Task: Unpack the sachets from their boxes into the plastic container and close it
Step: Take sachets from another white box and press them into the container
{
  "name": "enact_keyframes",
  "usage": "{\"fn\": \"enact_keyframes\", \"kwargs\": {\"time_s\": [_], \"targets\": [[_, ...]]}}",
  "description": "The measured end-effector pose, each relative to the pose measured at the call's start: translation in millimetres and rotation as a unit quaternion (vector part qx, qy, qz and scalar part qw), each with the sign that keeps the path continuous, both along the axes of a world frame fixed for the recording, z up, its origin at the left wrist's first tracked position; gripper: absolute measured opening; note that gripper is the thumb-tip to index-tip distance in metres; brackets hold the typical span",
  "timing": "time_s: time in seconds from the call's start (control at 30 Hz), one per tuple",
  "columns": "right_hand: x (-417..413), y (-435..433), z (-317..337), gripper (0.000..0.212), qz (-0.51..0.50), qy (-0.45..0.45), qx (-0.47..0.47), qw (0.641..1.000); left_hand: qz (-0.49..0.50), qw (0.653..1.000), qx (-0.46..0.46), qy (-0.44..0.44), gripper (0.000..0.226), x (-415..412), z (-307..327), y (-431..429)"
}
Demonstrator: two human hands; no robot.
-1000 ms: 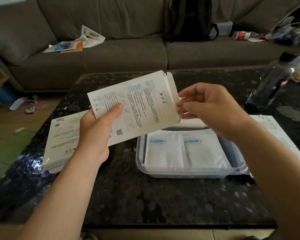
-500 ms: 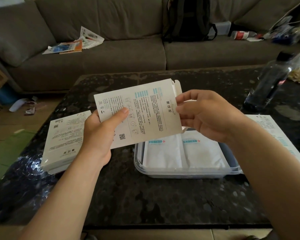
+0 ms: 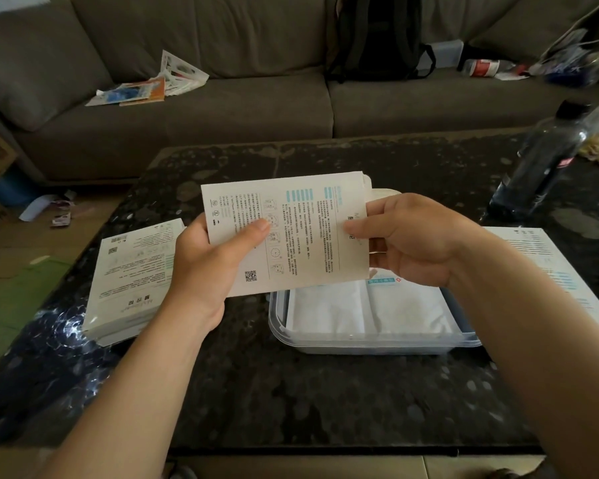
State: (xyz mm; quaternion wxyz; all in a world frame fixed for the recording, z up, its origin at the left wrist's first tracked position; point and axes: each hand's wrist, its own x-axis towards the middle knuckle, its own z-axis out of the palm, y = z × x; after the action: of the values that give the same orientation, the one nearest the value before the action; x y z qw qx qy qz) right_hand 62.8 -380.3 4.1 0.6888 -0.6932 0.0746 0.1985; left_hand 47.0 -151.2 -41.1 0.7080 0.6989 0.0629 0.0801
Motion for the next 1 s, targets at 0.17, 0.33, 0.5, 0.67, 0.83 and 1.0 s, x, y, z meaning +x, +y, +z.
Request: {"fn": "enact_keyframes", "kwargs": {"time_s": [0.17,0.33,0.5,0.67,0.83,1.0], "targets": [[-0.7,5.8,-3.0,0.017,-0.032,-0.019,-0.025,0.999,-0.01,1.0,0.005,-0.008,0.028,0.3,-0.7,0.2],[-2.2,5.2,-0.5,0.025,-0.056,-0.04,-0.006,0.998,-0.015,1.0,-0.016,-0.01,0.036,0.1,3.4,0.8],[-2.3,3.6,0.3,0.033,-0.043,-0.047,0.004,0.998,-0.008,1.0,-0.022,-0.003,0.034,1.3,4.0,3.7],[-1.3,-9.3,6.8,0.019,-0.033,-0.055,0.008,0.998,0.01,0.999,-0.031,0.008,0.029,4.1,3.7,10.4],[-1.7,-13.2,9.8,0.019,-0.074,-0.079,-0.028,0.994,0.021,0.999,-0.032,0.016,0.026,5.4,2.1,10.5],[-1.6,-10.0,8.0,0.019,-0.107,-0.11,-0.074,0.985,0.028,0.999,-0.022,0.017,0.024,5.5,1.1,11.1]]}}
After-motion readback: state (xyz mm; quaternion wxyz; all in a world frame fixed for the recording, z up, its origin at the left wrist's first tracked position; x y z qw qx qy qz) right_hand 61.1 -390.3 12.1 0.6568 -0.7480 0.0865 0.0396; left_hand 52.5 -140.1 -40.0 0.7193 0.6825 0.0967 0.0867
